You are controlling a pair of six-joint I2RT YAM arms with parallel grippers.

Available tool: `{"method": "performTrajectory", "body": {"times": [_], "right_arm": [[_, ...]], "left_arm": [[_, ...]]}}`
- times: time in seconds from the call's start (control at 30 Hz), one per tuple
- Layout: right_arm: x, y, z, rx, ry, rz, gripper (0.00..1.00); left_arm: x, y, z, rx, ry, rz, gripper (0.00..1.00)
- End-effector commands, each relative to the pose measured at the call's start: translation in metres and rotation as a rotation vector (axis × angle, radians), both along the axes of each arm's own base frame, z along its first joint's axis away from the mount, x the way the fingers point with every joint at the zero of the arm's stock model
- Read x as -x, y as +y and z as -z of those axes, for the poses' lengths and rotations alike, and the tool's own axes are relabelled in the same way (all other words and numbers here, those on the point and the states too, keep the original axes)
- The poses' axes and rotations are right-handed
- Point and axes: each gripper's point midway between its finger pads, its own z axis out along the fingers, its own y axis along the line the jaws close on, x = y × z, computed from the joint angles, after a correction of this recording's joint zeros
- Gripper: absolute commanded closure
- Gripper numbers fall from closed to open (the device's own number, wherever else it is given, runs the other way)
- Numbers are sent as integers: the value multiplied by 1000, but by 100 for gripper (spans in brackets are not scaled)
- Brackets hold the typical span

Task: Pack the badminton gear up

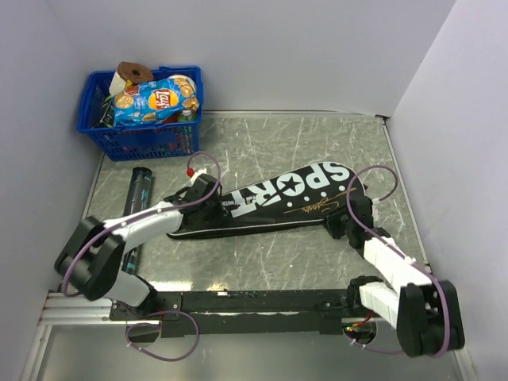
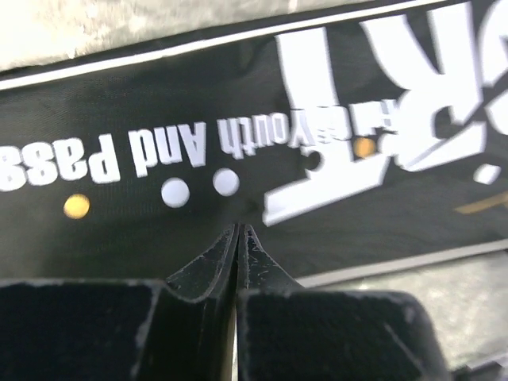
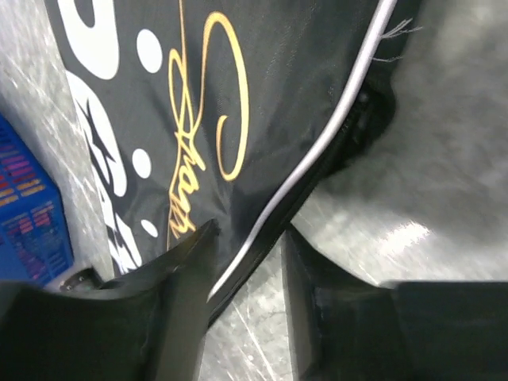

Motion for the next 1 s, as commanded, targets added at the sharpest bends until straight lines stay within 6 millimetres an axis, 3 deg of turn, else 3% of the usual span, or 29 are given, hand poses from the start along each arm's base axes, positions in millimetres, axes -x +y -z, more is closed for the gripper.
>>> {"method": "performTrajectory", "body": {"times": [0.0, 0.07, 0.17, 0.33, 0.5, 0.53, 0.7, 0.73, 0.83, 0.97], "right_arm": [[13, -10, -17, 103, 6, -49, 45], [18, -11, -21, 149, 14, -101, 37], [27, -13, -28, 191, 17, -153, 36], [40, -32, -25, 305, 30, -148, 36], [46, -48, -20, 427, 100, -192, 37], [45, -50, -21, 453, 98, -209, 39], [37, -63, -30, 539, 90, -206, 41], [37, -65, -31, 550, 92, -208, 42], [29, -70, -41, 575, 85, -196, 43], [20, -75, -49, 599, 84, -174, 45]], "left_arm": [[1, -4, -48, 80, -113, 36, 94], [8, -9, -65, 118, -133, 64, 93], [13, -18, -87, 160, -174, 101, 92], [7, -39, -103, 169, -212, 167, 92], [-11, -71, -103, 176, -220, 234, 92], [-15, -75, -95, 164, -208, 238, 92], [-30, -97, -99, 175, -222, 290, 93], [-32, -101, -90, 165, -202, 302, 93], [-37, -114, -90, 185, -198, 332, 94], [-41, -123, -72, 186, -164, 348, 95]]}}
